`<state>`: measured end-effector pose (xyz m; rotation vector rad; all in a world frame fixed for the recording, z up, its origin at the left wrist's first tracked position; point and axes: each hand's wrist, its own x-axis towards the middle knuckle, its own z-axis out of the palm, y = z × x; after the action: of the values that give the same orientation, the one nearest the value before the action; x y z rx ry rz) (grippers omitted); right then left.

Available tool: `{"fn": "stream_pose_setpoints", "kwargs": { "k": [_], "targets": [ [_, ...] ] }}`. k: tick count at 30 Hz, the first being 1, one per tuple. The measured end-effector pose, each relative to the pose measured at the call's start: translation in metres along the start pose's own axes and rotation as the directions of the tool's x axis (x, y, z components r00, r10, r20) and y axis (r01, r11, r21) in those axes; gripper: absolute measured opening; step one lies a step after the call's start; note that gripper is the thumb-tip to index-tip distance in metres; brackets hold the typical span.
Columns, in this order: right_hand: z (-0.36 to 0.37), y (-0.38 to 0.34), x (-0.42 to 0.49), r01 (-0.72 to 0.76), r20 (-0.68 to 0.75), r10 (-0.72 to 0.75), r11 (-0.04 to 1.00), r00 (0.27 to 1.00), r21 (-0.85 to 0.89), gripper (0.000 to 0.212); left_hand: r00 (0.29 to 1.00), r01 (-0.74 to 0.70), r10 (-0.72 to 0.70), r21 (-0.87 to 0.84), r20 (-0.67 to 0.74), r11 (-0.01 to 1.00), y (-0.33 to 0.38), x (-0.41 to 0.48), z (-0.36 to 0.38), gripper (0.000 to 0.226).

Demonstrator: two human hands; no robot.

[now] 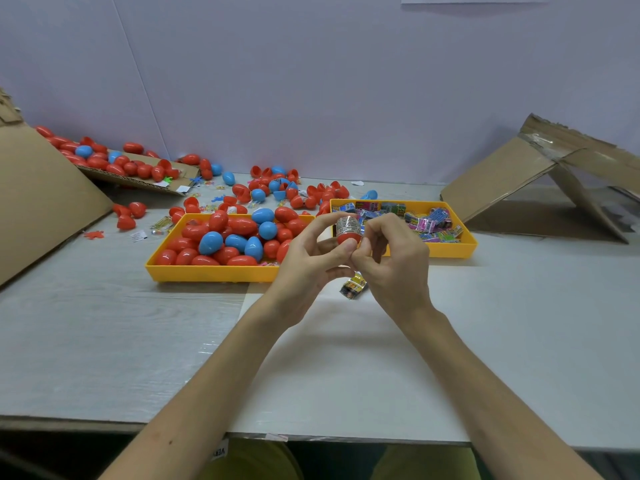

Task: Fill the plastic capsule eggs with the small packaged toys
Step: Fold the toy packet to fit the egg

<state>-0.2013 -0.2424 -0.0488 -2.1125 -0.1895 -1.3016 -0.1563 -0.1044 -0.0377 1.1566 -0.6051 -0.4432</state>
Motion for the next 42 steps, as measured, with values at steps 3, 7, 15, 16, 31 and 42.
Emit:
{"fn": "stream_pose_setpoints", "kwargs": {
  "k": [3,7,15,16,31,42],
  "targets": [
    [0.000,0.000,0.000,0.000,0.002,0.000,1.000,1.000,0.001,0.011,1.000,-0.003,0.003,-0.003,-0.008,1.000,0.000,0.000,0.001,0.043],
    [0.000,0.000,0.000,-0.001,0.001,0.001,1.000,1.000,0.004,0.009,1.000,-0.004,0.004,-0.001,-0.012,1.000,0.000,0.000,0.001,0.047],
    [0.001,0.000,-0.001,-0.002,0.004,0.002,1.000,1.000,0.029,0.006,1.000,0.007,-0.008,-0.013,-0.008,1.000,-0.001,0.000,0.000,0.049],
    [0.001,0.001,-0.001,-0.005,0.004,0.004,1.000,1.000,0.030,0.006,1.000,0.007,-0.007,-0.012,-0.009,1.000,-0.002,0.000,0.000,0.049],
    [0.006,-0.008,0.000,-0.195,-0.095,0.228,0.942,0.969,0.273,0.003,0.999,-0.006,0.001,-0.141,-0.037,0.990,-0.004,0.003,-0.001,0.047],
    [0.000,-0.005,0.002,-0.114,-0.067,0.126,0.981,0.990,0.158,0.013,0.999,0.035,-0.040,-0.215,-0.019,0.976,0.002,0.003,-0.007,0.036]
  ]
}}
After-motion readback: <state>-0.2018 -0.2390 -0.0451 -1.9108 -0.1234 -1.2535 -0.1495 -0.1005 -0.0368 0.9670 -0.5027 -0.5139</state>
